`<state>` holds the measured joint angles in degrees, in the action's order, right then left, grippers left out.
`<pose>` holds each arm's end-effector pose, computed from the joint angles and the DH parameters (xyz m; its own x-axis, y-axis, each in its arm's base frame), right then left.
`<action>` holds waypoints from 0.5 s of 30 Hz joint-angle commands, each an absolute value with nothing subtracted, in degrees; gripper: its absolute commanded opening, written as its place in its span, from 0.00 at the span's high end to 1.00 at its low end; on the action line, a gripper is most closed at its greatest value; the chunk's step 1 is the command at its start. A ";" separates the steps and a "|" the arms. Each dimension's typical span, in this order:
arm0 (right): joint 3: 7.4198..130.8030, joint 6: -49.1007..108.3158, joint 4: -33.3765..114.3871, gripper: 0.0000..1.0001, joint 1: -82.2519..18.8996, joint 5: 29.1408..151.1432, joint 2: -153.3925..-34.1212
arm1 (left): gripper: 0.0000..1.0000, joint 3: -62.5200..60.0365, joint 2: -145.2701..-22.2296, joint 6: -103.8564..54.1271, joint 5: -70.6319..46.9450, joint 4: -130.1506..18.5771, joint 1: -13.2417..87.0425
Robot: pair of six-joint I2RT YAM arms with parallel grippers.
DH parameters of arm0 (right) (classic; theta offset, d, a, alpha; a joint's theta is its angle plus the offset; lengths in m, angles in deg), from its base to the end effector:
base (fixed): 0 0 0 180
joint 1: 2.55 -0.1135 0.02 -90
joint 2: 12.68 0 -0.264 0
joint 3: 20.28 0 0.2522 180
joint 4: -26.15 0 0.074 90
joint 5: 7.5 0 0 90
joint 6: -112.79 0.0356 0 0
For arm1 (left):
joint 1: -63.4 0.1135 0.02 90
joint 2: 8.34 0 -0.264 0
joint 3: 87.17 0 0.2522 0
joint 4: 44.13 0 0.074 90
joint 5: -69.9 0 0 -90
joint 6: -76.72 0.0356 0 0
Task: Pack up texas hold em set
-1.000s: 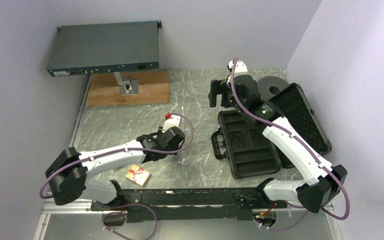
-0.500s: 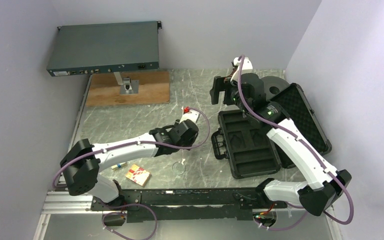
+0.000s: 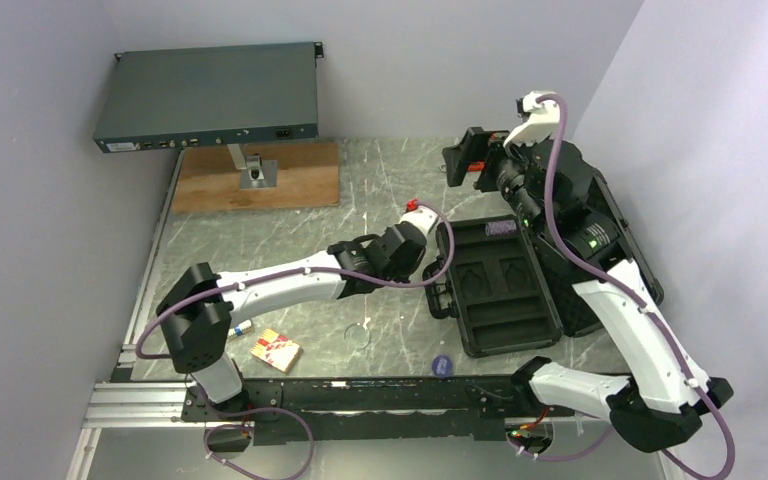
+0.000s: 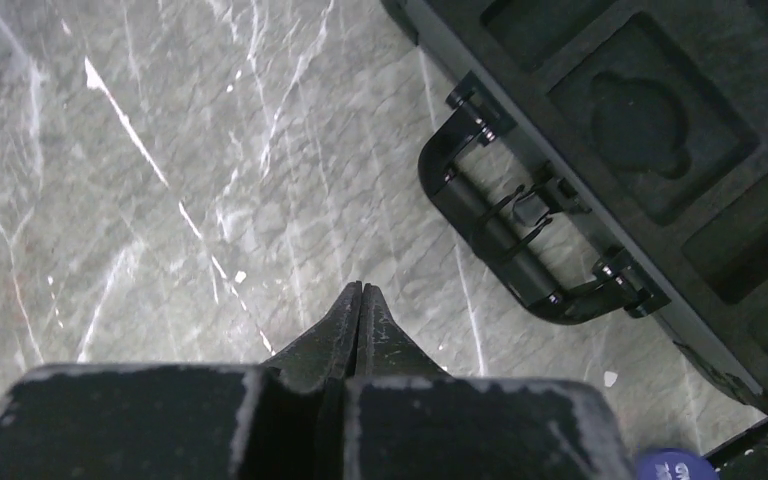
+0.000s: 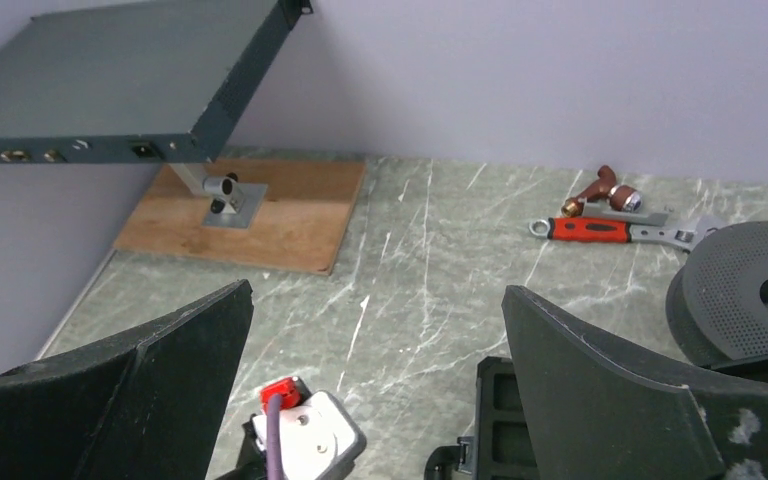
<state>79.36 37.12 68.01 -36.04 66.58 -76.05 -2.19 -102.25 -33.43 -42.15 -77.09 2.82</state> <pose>0.1828 0.1092 0.4882 -0.1537 0.1837 -0.9709 -0.2734 0.9363 0.2204 0.1918 -0.3129 0.2663 -0.5387 0.3053 -0.7852 0.5161 0.8563 -0.0211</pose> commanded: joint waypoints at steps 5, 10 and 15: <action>75.72 36.20 65.66 0.00 -35.86 65.55 -72.48 | 0.73 -1.66 -101.36 -30.74 -38.01 -75.96 1.94; 73.15 37.39 65.31 0.00 -35.77 66.10 -72.80 | 0.34 -10.27 -93.96 -23.76 -30.94 -70.20 -0.58; 73.61 38.06 65.98 0.00 -35.80 67.73 -74.25 | 0.28 -14.23 -90.68 -16.01 -20.25 -66.79 -4.58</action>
<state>73.03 37.32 67.24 -35.96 66.58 -74.08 -13.05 -94.34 -23.48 -30.85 -73.24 -1.57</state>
